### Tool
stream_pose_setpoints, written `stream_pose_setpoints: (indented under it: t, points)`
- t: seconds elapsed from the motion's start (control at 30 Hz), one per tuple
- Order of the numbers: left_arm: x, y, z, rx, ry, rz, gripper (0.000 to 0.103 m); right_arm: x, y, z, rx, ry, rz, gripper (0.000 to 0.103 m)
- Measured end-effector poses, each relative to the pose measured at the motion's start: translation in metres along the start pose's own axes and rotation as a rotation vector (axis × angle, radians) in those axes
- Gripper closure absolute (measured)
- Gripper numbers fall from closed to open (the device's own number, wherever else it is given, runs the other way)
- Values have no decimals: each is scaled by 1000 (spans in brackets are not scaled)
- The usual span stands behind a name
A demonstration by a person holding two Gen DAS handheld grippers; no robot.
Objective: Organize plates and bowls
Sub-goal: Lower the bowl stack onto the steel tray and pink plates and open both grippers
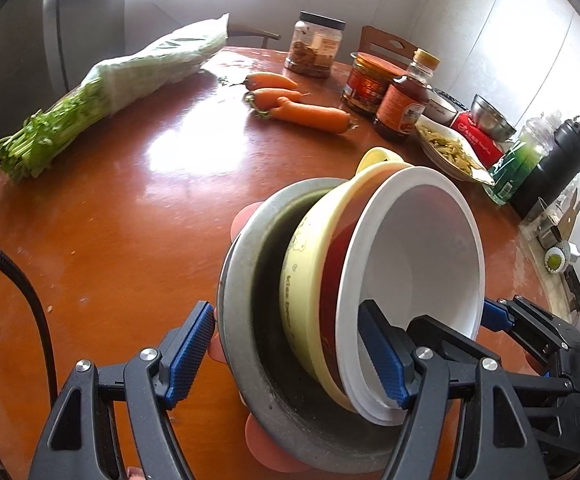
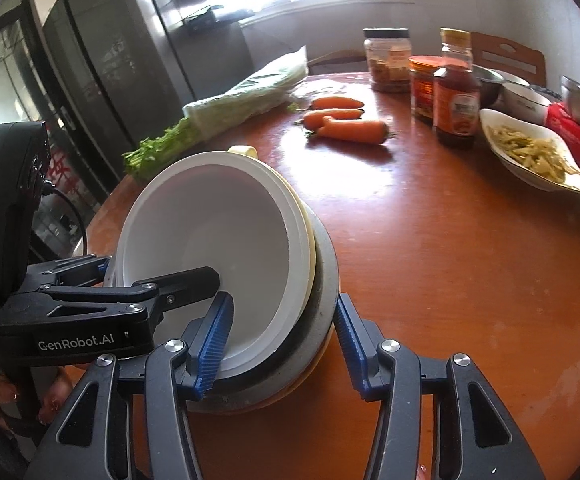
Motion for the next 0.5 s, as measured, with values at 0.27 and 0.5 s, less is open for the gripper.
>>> stream_pose_setpoints:
  t: [0.27,0.5]
  points:
    - [14,-5,-2,12,-18,0,29,17,10,4,17,-16,27,50]
    - [13,-3,-2,33,-20,-3,30,17,8,2,23,-18,45,50]
Point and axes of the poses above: each gripper's, at about its wrist camera, not at the fingertips, and y roughly against the way its jaws point, x to its right, z to its underside, the point moved 6 cm from there along -y, roughly the way its jaws point, and after that the axes turned 10 degrees about -x, right-handed, at the moved point
